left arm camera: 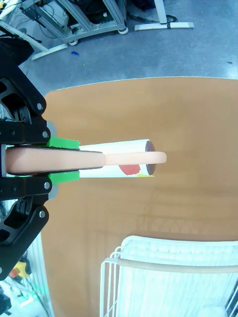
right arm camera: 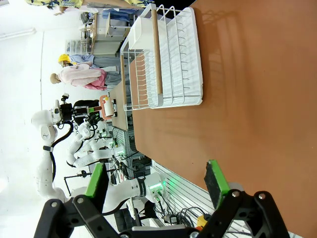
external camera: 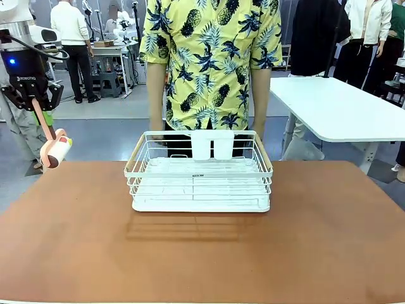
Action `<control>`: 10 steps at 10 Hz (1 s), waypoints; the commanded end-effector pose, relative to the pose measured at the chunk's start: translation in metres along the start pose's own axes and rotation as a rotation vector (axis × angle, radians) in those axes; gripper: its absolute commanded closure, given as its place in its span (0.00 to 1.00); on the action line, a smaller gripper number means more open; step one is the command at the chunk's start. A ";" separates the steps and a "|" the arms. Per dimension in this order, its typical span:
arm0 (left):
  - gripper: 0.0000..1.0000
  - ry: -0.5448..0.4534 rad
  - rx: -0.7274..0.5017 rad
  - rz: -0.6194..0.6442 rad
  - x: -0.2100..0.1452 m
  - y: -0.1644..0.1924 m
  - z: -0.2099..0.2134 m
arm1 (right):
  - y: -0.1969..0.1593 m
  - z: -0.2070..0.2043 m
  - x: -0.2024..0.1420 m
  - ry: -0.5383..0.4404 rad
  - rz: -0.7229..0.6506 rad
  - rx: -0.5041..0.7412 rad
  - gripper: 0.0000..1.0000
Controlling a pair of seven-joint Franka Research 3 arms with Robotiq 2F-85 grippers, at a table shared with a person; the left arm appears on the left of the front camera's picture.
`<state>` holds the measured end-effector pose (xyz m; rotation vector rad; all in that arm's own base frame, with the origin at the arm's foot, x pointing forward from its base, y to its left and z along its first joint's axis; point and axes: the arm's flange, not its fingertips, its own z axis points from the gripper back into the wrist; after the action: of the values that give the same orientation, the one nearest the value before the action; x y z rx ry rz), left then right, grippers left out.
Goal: Clean the table.
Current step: Place the Lint Roller down when the Dish drying rack is positioned in the middle of the table.
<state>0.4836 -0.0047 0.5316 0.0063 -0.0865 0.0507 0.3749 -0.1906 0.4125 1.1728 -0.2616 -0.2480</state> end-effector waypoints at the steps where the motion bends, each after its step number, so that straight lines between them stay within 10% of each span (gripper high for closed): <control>1: 0.79 -0.007 0.000 -0.002 0.000 0.002 0.002 | 0.002 0.001 0.000 0.001 0.007 0.006 0.00; 8: 0.79 0.000 0.000 0.000 0.000 0.000 0.000 | 0.002 0.001 0.000 0.001 0.007 0.006 0.00; 10: 0.79 0.033 -0.056 0.318 0.003 -0.011 -0.003 | 0.002 0.001 0.000 0.001 0.007 0.006 0.00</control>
<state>0.4856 -0.0064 0.5264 -0.0203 -0.0728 0.2118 0.3749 -0.1905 0.4125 1.1727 -0.2614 -0.2477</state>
